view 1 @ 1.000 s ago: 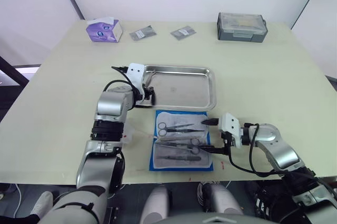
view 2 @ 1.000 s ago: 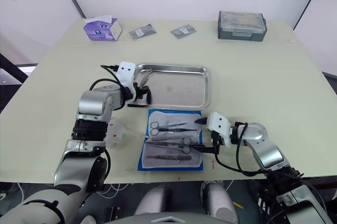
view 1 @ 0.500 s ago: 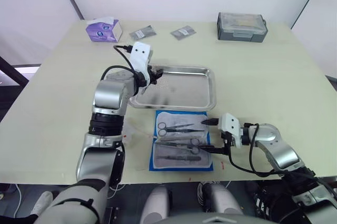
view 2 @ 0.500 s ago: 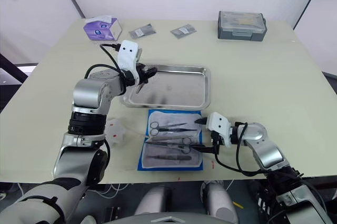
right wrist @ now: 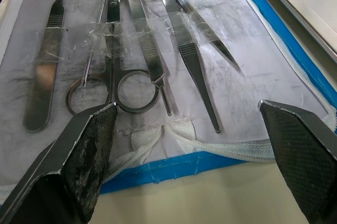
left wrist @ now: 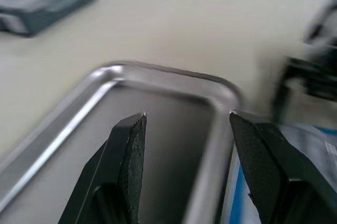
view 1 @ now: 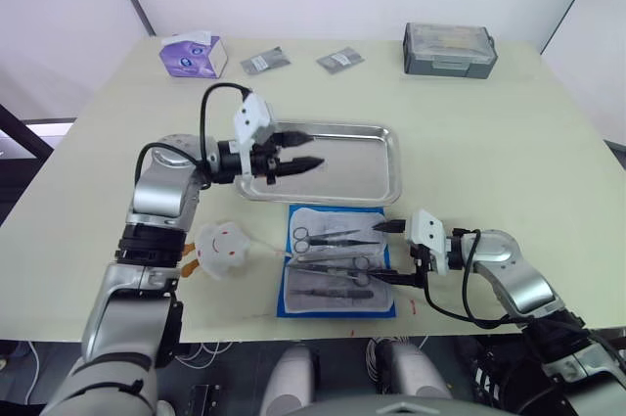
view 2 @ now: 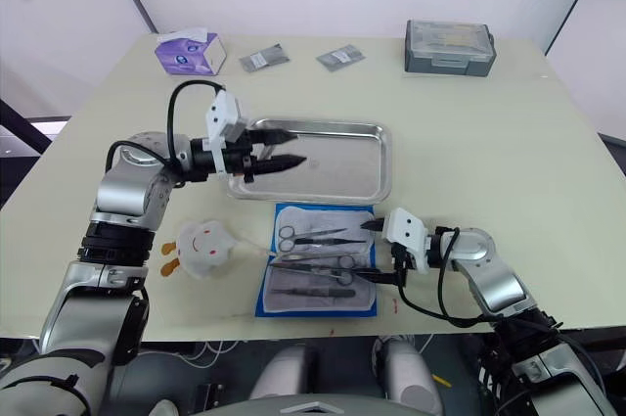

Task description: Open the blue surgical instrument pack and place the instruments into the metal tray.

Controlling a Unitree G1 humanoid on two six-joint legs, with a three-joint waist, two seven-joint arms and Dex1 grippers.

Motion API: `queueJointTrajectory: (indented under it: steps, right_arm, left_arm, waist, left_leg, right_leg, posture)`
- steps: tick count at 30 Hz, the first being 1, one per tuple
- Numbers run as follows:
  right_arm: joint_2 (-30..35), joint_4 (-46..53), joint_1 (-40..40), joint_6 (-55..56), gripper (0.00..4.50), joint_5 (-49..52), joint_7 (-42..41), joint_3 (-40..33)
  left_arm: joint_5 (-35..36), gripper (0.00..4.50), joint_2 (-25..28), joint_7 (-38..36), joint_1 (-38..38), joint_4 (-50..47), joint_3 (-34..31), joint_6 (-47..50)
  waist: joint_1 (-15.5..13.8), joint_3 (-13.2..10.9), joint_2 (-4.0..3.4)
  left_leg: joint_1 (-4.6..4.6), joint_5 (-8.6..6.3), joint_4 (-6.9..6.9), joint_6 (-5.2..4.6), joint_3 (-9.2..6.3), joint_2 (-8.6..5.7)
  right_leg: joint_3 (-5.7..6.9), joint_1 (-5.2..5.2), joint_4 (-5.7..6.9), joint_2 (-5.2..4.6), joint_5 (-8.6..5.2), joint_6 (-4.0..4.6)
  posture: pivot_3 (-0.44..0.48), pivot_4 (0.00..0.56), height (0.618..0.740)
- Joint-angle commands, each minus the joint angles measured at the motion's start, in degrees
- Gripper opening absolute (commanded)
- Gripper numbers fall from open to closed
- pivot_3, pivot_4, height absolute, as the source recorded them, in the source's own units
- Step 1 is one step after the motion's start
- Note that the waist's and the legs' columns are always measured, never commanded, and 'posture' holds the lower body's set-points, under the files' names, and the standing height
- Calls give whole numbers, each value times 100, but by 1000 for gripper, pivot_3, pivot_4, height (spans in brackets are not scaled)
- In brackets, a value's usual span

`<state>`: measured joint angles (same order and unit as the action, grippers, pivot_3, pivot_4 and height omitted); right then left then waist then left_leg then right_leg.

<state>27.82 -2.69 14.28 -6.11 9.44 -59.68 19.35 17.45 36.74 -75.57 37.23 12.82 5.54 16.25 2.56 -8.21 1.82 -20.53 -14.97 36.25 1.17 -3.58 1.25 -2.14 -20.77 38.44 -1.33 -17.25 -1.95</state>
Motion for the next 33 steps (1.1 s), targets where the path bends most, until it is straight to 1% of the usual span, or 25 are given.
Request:
queueJointTrajectory:
  steps: [1,4,7,13,21,27,33]
  right_arm:
    - [110,-842,-371,-499,4500,-575,66,501]
    - [123,-822,-382,-505,4500,-574,68,496]
    - [120,-827,-376,-506,4500,-574,74,492]
    - [105,-816,-369,-515,4500,-574,100,484]
    - [104,-808,-360,-534,4500,-573,104,480]
    - [88,-787,-375,-549,4500,-575,124,489]
    - [80,-799,-380,-540,4500,-580,131,495]
  left_arm:
    - [-78,2643,165,-491,-59,-34,175,-427]
    - [-370,2643,210,-683,-126,316,392,-1014]
    - [-650,2643,183,-711,-71,773,536,-1505]
    - [-988,2643,105,-834,-42,1272,738,-2143]
    - [-1037,2643,-38,-878,-122,1210,820,-2170]
    - [-1129,2643,-1,-893,-200,1170,893,-2202]
    - [-1096,2643,28,-986,-298,1001,901,-2020]
  waist:
    - [0,0,0]
    - [-2,0,-2]
    - [-3,0,0]
    - [-4,1,0]
    - [-3,1,0]
    - [-3,0,-1]
    - [-4,0,-1]
  left_leg:
    - [0,0,0,0,0,1]
    - [0,0,0,-1,0,1]
    - [-1,0,0,-2,0,2]
    - [-5,0,0,-2,0,4]
    - [-6,0,0,-3,0,5]
    - [-6,0,0,-3,0,6]
    - [-6,0,0,-3,-1,6]
  right_leg:
    - [-1,0,0,1,0,0]
    - [-3,0,-1,2,0,1]
    - [-2,-1,-1,5,0,1]
    - [2,-2,-3,9,0,0]
    - [3,-2,-3,13,0,-1]
    - [3,-2,-3,14,-1,-1]
    - [3,-2,-3,15,0,-1]
  posture:
    - [0,150,734]
    - [0,150,734]
    - [0,150,734]
    - [0,150,734]
    - [0,150,734]
    - [0,150,734]
    - [0,150,734]
